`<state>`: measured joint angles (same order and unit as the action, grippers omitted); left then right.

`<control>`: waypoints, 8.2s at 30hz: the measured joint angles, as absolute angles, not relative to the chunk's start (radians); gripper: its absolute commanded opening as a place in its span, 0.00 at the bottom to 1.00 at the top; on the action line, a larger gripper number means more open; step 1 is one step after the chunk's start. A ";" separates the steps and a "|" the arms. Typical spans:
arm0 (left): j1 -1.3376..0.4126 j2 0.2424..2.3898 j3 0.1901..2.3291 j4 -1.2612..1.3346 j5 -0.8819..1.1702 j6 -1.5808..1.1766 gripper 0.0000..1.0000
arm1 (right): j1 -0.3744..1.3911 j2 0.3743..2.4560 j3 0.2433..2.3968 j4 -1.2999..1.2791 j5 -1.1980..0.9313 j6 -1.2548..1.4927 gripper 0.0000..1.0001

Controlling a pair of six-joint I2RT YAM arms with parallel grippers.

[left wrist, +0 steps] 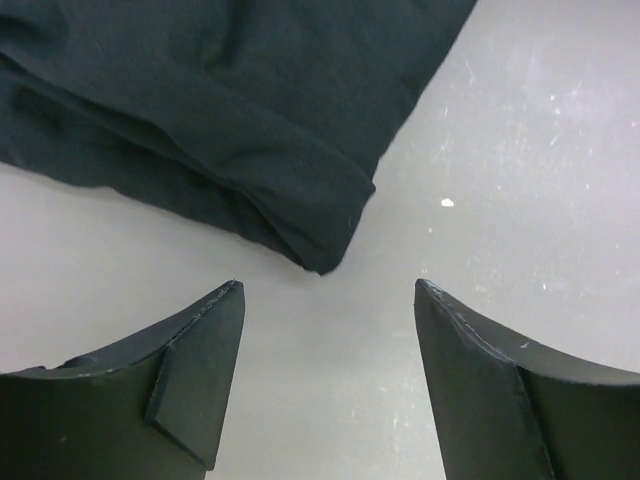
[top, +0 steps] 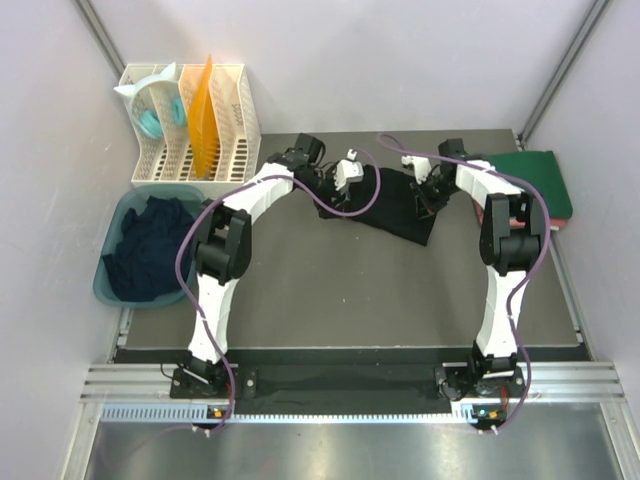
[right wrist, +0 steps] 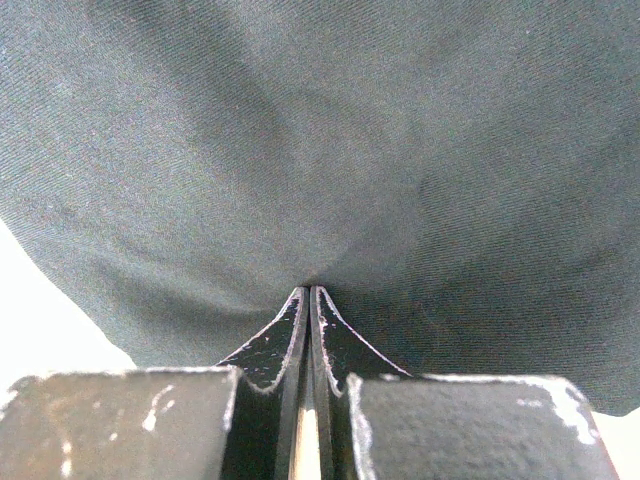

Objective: Fold and stack the t-shirts
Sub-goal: Smooth out wrinkles on the folded tshirt, then put the neatly folded tshirt into the corner of the board with the right arm

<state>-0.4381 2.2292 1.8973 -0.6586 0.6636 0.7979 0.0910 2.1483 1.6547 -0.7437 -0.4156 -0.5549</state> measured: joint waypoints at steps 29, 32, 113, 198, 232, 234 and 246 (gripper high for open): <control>-0.448 2.406 2.024 -0.626 0.671 0.764 0.00 | 0.103 2.147 1.656 -0.744 -0.390 -0.558 0.00; -0.446 2.394 2.000 -0.620 0.663 0.788 0.00 | 0.104 2.146 1.656 -0.744 -0.388 -0.558 0.00; -0.574 2.355 1.606 0.622 0.357 1.453 0.98 | 0.015 1.380 1.235 -0.707 0.115 -0.888 1.00; -0.025 1.618 1.410 -0.010 -0.484 0.620 0.79 | 0.677 2.189 1.636 -0.399 0.200 -0.816 0.30; -0.187 1.375 1.412 -0.060 -0.347 0.612 0.90 | 0.505 1.712 1.422 -0.374 0.389 -1.242 0.00; -0.199 1.375 1.405 -0.060 -0.344 0.619 0.90 | 0.435 1.679 1.412 -0.361 0.387 -1.298 0.00; -0.251 1.379 1.391 -0.044 -0.334 0.642 0.91 | 0.038 1.664 1.538 -0.321 0.241 -1.535 0.00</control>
<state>-0.2512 1.3792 1.3907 -0.0437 -0.3336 0.6422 0.0376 1.6638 1.5375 -0.3210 0.2405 -1.5352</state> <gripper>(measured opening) 0.906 0.085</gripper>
